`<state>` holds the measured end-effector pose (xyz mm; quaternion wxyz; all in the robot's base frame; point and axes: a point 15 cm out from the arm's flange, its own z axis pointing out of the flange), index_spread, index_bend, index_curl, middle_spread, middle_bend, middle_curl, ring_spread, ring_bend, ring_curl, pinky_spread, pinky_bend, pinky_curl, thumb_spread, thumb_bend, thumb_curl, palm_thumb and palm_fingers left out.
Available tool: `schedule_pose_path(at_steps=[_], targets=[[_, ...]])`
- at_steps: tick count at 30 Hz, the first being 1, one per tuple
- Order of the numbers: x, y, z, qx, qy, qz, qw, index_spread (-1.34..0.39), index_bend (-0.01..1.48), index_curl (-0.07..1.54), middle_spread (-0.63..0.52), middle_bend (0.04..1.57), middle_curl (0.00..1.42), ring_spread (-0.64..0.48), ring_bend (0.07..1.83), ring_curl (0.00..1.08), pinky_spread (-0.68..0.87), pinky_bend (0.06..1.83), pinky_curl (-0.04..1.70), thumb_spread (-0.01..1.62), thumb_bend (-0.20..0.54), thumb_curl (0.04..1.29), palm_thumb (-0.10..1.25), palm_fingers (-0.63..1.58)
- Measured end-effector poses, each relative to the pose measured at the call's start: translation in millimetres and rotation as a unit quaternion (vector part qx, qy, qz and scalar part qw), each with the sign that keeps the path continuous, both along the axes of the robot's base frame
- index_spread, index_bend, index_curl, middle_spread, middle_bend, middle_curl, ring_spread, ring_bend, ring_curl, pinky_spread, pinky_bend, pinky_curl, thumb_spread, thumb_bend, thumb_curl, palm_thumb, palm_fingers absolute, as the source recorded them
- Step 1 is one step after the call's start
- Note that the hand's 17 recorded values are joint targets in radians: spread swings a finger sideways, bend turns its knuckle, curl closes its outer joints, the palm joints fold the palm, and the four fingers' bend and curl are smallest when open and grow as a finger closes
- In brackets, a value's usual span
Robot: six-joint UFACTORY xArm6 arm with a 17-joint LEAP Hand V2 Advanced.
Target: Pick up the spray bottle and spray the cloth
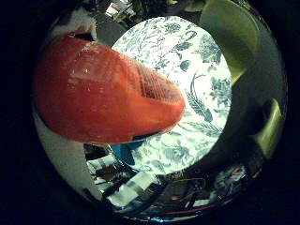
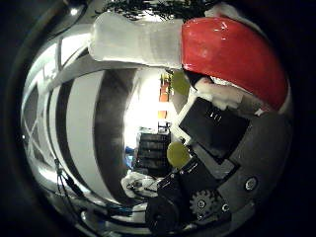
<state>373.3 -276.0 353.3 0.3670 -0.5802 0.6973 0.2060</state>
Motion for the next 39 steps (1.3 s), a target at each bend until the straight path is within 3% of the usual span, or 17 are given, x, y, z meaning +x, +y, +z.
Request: schedule_pose_path(at_steps=[12, 22, 39], targets=[[3, 85, 35, -0.126, 0.075, 0.136, 0.98, -0.22, 1.07, 0.77, -0.07, 1.34, 0.6, -0.15, 1.46, 0.56, -0.18, 1.38, 0.71, 0.49, -0.02, 0.93, 1.06, 1.21], [10, 153, 40, -0.239, 0.138, 0.228, 0.934, -0.22, 1.07, 0.78, -0.07, 1.34, 0.6, -0.15, 1.46, 0.56, -0.19, 1.36, 0.73, 0.49, -0.02, 0.94, 1.06, 1.21], [23, 221, 41, -0.419, 0.195, 0.299, 0.835, -0.22, 1.06, 0.78, -0.07, 1.34, 0.6, -0.16, 1.46, 0.57, -0.19, 1.35, 0.75, 0.5, -0.02, 0.94, 1.06, 1.21]])
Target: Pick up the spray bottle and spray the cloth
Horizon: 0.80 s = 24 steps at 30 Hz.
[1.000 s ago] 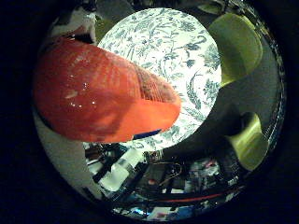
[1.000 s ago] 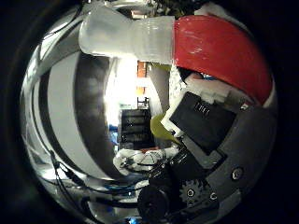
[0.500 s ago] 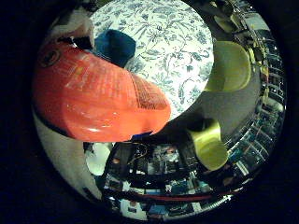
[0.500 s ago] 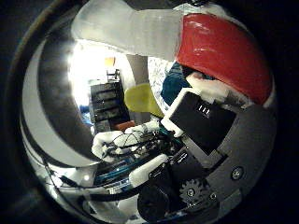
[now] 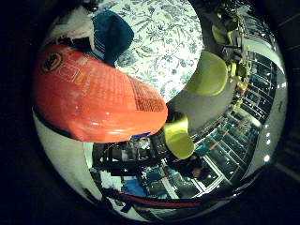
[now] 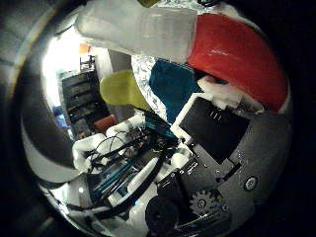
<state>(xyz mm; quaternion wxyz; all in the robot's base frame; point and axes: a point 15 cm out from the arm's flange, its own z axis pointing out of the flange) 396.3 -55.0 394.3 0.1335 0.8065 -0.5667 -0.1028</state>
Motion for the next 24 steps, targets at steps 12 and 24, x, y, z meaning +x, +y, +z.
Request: schedule_pose_path(at_steps=[12, 24], targets=[[3, 23, -9, -0.086, 0.013, 0.027, 0.996, -0.22, 1.06, 0.79, -0.08, 1.34, 0.6, -0.16, 1.46, 0.57, -0.2, 1.35, 0.76, 0.5, -0.02, 0.94, 1.05, 1.21], [4, 33, -34, -0.1, 0.044, 0.029, 0.994, -0.22, 1.06, 0.79, -0.09, 1.35, 0.6, -0.16, 1.46, 0.57, -0.2, 1.35, 0.76, 0.51, -0.02, 0.94, 1.04, 1.21]])
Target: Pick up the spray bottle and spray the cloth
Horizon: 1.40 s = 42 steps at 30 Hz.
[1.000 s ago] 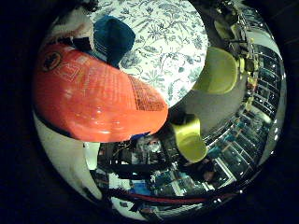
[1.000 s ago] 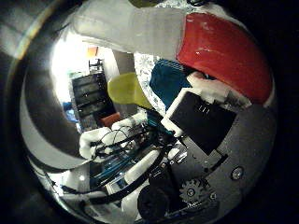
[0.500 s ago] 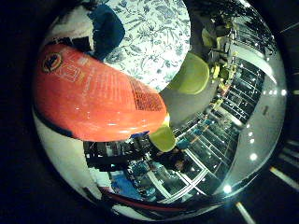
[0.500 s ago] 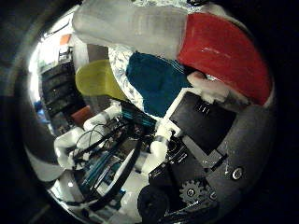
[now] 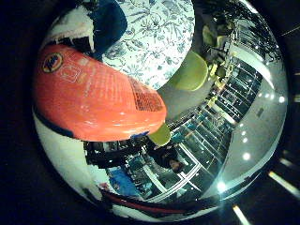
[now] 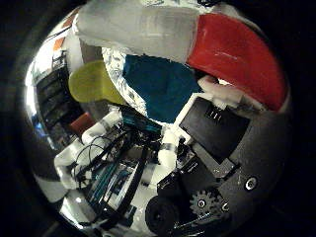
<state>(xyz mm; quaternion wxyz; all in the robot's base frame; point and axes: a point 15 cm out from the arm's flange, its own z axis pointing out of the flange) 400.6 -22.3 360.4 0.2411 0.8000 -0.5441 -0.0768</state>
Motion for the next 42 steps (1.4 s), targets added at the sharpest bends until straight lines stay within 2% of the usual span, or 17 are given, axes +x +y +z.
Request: schedule_pose_path(at_steps=[7, 17, 24, 28, 35, 42], targets=[[-5, -1, -14, -0.004, 0.019, -0.002, 1.0, -0.22, 1.06, 0.79, -0.09, 1.35, 0.6, -0.16, 1.45, 0.57, -0.2, 1.35, 0.76, 0.53, -0.02, 0.94, 1.05, 1.21], [-5, -3, -12, -0.008, 0.017, -0.001, 1.0, -0.22, 1.06, 0.79, -0.09, 1.34, 0.6, -0.16, 1.45, 0.57, -0.2, 1.34, 0.76, 0.54, -0.02, 0.94, 1.05, 1.21], [-5, 7, 3, 0.017, -0.003, 0.005, 1.0, -0.22, 1.05, 0.79, -0.09, 1.34, 0.6, -0.16, 1.45, 0.57, -0.2, 1.34, 0.76, 0.54, -0.019, 0.94, 1.05, 1.21], [-10, 35, 3, 0.073, -0.005, 0.004, 0.997, -0.22, 1.05, 0.79, -0.09, 1.34, 0.6, -0.16, 1.45, 0.57, -0.2, 1.34, 0.77, 0.55, -0.019, 0.94, 1.05, 1.21], [-6, 92, 31, 0.192, -0.038, 0.003, 0.981, -0.22, 1.05, 0.79, -0.09, 1.34, 0.6, -0.16, 1.45, 0.57, -0.2, 1.34, 0.77, 0.55, -0.02, 0.94, 1.05, 1.21], [11, 143, 69, 0.329, -0.102, -0.011, 0.939, -0.22, 1.05, 0.79, -0.08, 1.34, 0.6, -0.16, 1.45, 0.57, -0.2, 1.34, 0.77, 0.54, -0.019, 0.94, 1.05, 1.21]])
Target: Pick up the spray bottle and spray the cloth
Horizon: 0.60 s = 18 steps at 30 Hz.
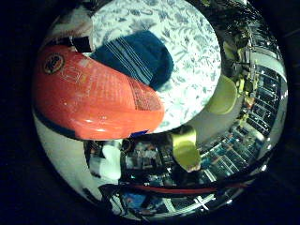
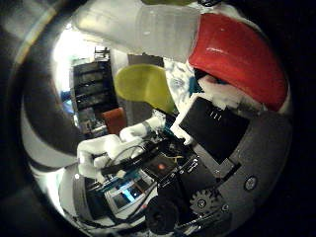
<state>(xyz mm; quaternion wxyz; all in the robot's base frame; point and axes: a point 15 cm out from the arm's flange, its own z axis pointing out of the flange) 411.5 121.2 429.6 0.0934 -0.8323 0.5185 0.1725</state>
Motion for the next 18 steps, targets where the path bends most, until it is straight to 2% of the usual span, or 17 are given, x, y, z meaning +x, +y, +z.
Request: schedule_pose_path(at_steps=[5, 9, 14, 18], targets=[[14, 25, 22, 0.085, -0.04, -0.005, 0.996, -0.22, 1.05, 0.8, -0.07, 1.34, 0.6, -0.16, 1.45, 0.57, -0.2, 1.34, 0.77, 0.53, -0.02, 0.94, 1.06, 1.21], [15, 34, 9, 0.133, -0.035, -0.009, 0.99, -0.22, 1.05, 0.8, -0.07, 1.34, 0.6, -0.15, 1.45, 0.57, -0.2, 1.34, 0.77, 0.53, -0.02, 0.94, 1.06, 1.21], [24, 57, -13, 0.241, -0.05, -0.004, 0.969, -0.22, 1.05, 0.8, -0.07, 1.34, 0.6, -0.15, 1.45, 0.57, -0.2, 1.34, 0.77, 0.53, -0.019, 0.94, 1.07, 1.21], [31, 59, -45, 0.286, -0.067, -0.006, 0.956, -0.22, 1.05, 0.79, -0.07, 1.34, 0.6, -0.15, 1.45, 0.57, -0.2, 1.34, 0.77, 0.53, -0.02, 0.94, 1.07, 1.21]])
